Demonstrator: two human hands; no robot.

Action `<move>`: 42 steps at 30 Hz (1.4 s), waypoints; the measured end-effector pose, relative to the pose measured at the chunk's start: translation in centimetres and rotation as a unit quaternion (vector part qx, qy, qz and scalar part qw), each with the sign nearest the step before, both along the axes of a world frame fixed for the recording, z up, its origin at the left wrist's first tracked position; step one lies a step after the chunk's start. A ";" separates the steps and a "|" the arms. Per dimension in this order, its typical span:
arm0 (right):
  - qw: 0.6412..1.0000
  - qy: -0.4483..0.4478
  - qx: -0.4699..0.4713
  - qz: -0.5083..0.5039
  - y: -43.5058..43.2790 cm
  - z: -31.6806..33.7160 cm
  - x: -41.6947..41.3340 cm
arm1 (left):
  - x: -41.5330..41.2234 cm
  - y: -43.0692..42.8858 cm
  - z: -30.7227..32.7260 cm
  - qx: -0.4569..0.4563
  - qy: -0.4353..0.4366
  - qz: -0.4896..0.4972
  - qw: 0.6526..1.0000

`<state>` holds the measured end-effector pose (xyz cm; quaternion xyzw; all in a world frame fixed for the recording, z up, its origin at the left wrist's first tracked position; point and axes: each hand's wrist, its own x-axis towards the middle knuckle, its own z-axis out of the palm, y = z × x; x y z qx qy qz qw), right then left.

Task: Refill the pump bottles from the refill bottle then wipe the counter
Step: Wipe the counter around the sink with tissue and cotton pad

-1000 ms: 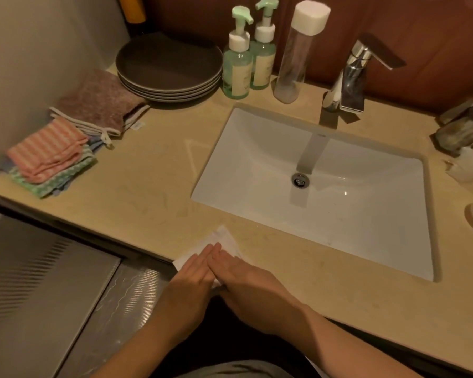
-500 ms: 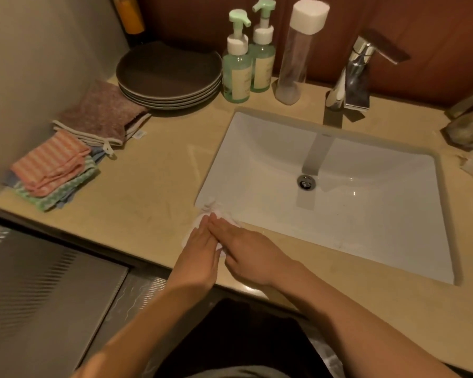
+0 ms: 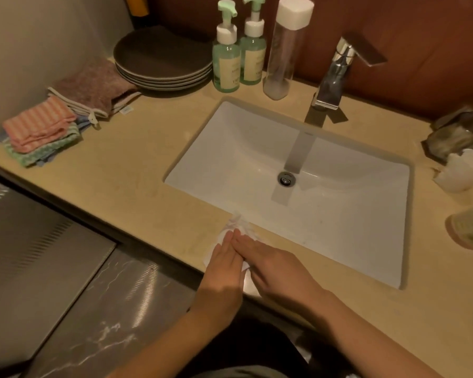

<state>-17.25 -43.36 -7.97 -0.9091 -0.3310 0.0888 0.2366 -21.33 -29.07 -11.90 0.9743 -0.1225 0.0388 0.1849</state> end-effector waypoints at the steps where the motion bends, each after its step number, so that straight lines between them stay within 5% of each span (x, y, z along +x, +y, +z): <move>1: 1.000 0.005 0.001 -0.003 -1.0 0.1 -0.5 | -0.4 -1.1 0.1 -0.021 0.014 0.009 1.000; 10: 0.999 -0.031 0.009 -0.031 -8.1 0.2 -3.1 | -3.2 -8.8 -0.2 0.012 0.037 -0.002 0.999; 15: 0.996 -0.070 -0.062 0.011 -10.8 2.1 -3.5 | -4.5 -10.7 1.2 0.036 0.051 -0.053 0.997; 19: 0.981 -0.007 -0.182 0.070 -11.9 4.1 -2.6 | -4.7 -10.8 1.5 0.114 0.216 -0.118 0.963; 21: 0.974 0.031 -0.210 0.074 -12.1 5.3 -2.2 | -4.0 -11.0 3.2 0.030 0.229 -0.164 0.959; 23: 0.972 0.078 -0.208 0.070 -12.1 6.9 -1.6 | -2.7 -10.7 6.4 -0.111 0.394 -0.151 0.900; 25: 0.975 0.145 -0.165 0.037 -12.3 8.7 -0.8 | -1.5 -9.6 8.8 -0.220 0.450 -0.148 0.853; 27: 0.981 0.182 -0.059 -0.027 -12.6 10.1 0.5 | 0.2 -7.9 10.1 -0.308 0.435 -0.140 0.835; 31: 0.985 0.090 0.058 -0.135 -11.0 9.4 2.9 | 3.8 -6.2 9.8 -0.338 0.300 -0.074 0.889; 36: 0.990 -0.052 0.016 -0.130 -7.5 3.9 2.9 | 5.1 -4.3 6.8 -0.088 0.126 -0.088 0.984; 39: 0.986 -0.127 -0.010 -0.108 -6.5 1.4 1.1 | 4.6 -3.2 5.3 0.080 0.038 -0.174 0.981; 42: 0.984 -0.150 -0.049 -0.081 -6.6 -0.2 -1.1 | 3.3 -2.1 3.5 0.126 -0.010 -0.227 0.966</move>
